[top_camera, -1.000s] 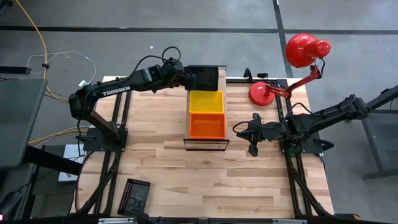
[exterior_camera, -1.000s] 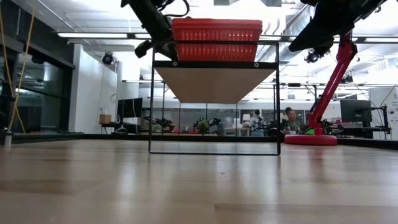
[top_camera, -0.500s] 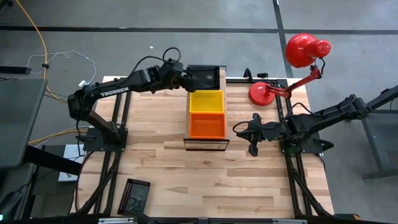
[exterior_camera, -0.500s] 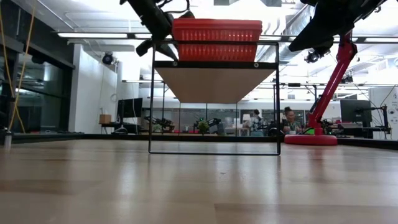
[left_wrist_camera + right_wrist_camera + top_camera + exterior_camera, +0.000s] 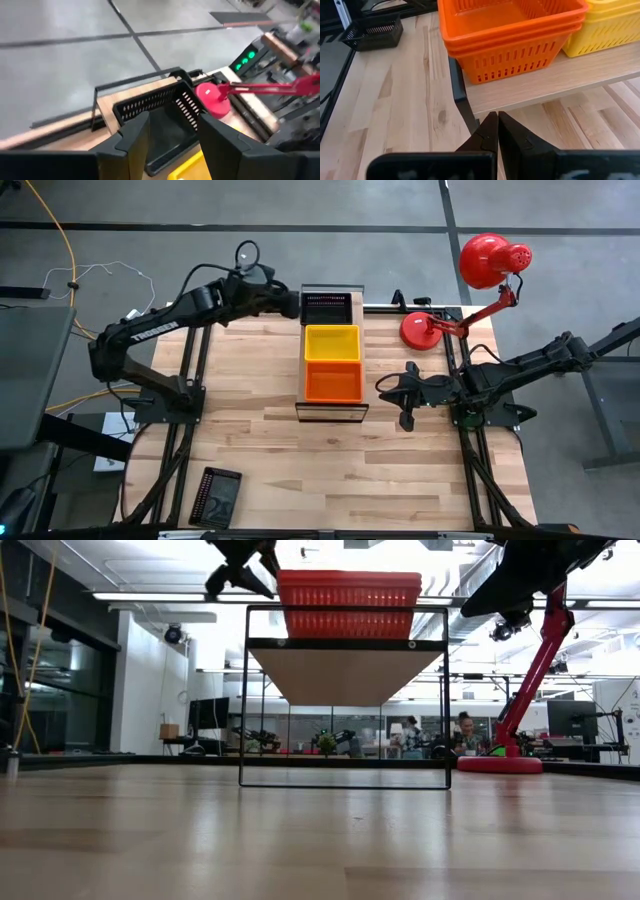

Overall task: Stack baskets on shelf by color
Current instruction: Stack the black bin on the black bins on the shelf

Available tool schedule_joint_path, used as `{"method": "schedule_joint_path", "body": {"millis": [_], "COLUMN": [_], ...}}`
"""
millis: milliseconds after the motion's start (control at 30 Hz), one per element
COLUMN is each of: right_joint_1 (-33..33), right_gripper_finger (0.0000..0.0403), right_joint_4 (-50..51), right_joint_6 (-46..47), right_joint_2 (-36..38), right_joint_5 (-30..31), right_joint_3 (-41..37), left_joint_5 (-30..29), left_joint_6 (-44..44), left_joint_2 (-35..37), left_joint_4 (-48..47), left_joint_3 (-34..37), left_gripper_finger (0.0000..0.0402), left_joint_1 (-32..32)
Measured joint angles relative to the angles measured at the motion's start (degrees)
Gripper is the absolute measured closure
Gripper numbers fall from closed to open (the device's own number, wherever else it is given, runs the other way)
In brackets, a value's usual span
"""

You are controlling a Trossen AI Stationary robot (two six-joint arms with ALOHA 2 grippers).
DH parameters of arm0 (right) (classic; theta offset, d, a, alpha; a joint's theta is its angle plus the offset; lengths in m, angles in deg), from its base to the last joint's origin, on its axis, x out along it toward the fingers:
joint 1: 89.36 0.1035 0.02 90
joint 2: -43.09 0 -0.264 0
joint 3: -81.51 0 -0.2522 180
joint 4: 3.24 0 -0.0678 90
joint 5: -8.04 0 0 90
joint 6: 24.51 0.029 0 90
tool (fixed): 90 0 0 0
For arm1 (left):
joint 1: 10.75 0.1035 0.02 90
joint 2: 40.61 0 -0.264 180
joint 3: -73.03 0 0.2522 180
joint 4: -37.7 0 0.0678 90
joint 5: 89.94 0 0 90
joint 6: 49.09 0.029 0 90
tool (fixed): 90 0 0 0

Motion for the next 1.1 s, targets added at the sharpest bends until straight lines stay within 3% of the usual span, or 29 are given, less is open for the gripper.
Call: {"method": "schedule_joint_path", "body": {"millis": [200, 333, 467, 567, 667, 833, 967, 1100], "right_joint_1": [-0.01, -0.01, 0.01, 0.02, -0.01, 0.02, 0.02, -0.01], "right_gripper_finger": [0.0403, 0.0403, 0.0403, 0.0403, 0.0403, 0.0403, 0.0403, 0.0403], "right_joint_4": [-1.13, -2.19, -2.36, -2.44, -2.47, -2.47, -2.47, -2.66], "right_joint_6": [0.00, 0.01, 0.02, 0.00, 0.00, 0.00, 0.00, 0.00], "right_joint_2": [0.00, 0.00, 0.00, 0.00, 0.00, 0.00, 0.02, 0.00], "right_joint_5": [1.04, 1.55, 1.55, 1.55, 1.55, 1.57, 2.81, 4.19], "right_joint_3": [0.00, 0.00, 0.00, 0.00, 0.00, 0.00, 0.00, 0.00], "left_joint_5": [-5.68, -7.08, -0.69, 7.08, 8.46, 7.99, 0.45, -5.55], "left_joint_6": [13.38, 20.41, 25.48, 26.47, 27.33, 30.95, 26.56, 19.46], "left_joint_2": [0.15, 1.58, 7.27, 13.23, 18.88, 25.06, 25.10, 20.34], "left_joint_4": [1.70, 9.41, 21.09, 28.68, 30.36, 23.90, 13.34, 5.85], "left_joint_3": [3.27, 9.95, 18.03, 25.03, 31.45, 38.58, 38.42, 35.62], "left_gripper_finger": [0.0251, 0.0293, 0.0379, 0.0391, 0.0399, 0.0400, 0.0400, 0.0401], "left_joint_1": [-3.08, -5.73, -8.85, -13.03, -19.48, -34.46, -49.04, -61.78]}}
